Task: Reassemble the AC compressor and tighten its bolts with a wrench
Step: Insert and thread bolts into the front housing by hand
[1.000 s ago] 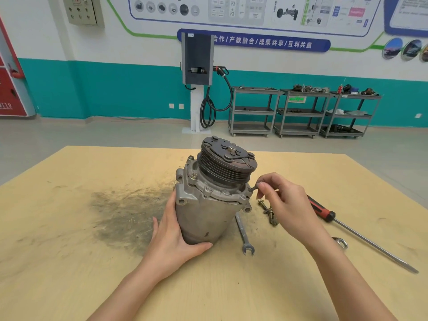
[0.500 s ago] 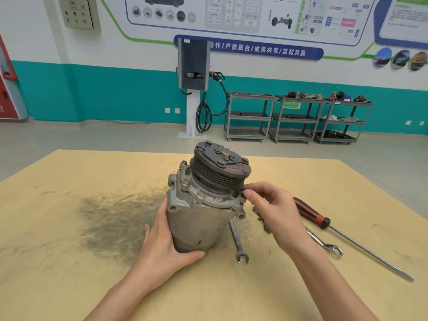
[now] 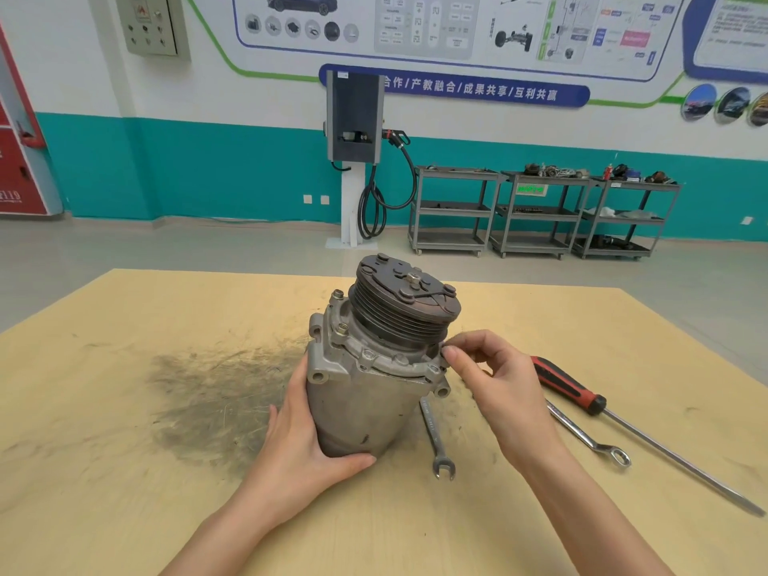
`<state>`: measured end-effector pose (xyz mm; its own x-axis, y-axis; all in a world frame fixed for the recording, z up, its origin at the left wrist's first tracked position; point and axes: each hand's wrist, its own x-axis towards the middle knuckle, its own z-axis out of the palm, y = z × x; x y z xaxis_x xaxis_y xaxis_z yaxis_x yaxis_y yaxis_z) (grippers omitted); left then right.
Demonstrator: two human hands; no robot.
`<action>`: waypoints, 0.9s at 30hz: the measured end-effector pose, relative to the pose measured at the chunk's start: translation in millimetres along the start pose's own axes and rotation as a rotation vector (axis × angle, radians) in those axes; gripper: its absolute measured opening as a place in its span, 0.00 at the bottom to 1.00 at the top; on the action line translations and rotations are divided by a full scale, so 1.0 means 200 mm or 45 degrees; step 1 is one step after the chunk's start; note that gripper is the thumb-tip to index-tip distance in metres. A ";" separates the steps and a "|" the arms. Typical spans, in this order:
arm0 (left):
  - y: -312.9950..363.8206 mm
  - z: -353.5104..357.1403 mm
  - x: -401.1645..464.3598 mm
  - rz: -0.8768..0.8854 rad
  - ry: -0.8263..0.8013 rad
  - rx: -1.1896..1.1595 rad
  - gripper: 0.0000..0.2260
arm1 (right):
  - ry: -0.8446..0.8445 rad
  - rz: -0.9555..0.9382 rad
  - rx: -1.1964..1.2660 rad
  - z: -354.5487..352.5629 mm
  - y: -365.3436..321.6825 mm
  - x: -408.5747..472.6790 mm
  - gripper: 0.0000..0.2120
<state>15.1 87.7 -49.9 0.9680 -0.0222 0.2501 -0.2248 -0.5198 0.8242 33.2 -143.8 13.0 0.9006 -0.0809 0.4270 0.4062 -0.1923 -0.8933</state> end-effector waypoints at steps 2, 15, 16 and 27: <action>0.00 0.00 0.00 -0.005 -0.010 -0.003 0.50 | 0.004 0.010 0.034 0.00 0.02 -0.01 0.06; -0.01 0.00 0.00 -0.010 -0.026 0.032 0.54 | -0.067 0.173 0.517 0.05 0.04 -0.04 0.07; -0.01 0.00 0.00 -0.009 -0.029 0.031 0.53 | -0.076 0.173 0.532 0.05 0.04 -0.05 0.09; -0.02 0.00 0.01 -0.026 -0.056 0.021 0.55 | -0.080 0.244 0.584 0.08 0.03 -0.05 0.15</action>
<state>17.1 89.6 -52.8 0.9764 -0.0486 0.2104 -0.2034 -0.5344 0.8204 28.6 -129.0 0.4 0.9676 -0.0106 0.2522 0.2456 0.2711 -0.9307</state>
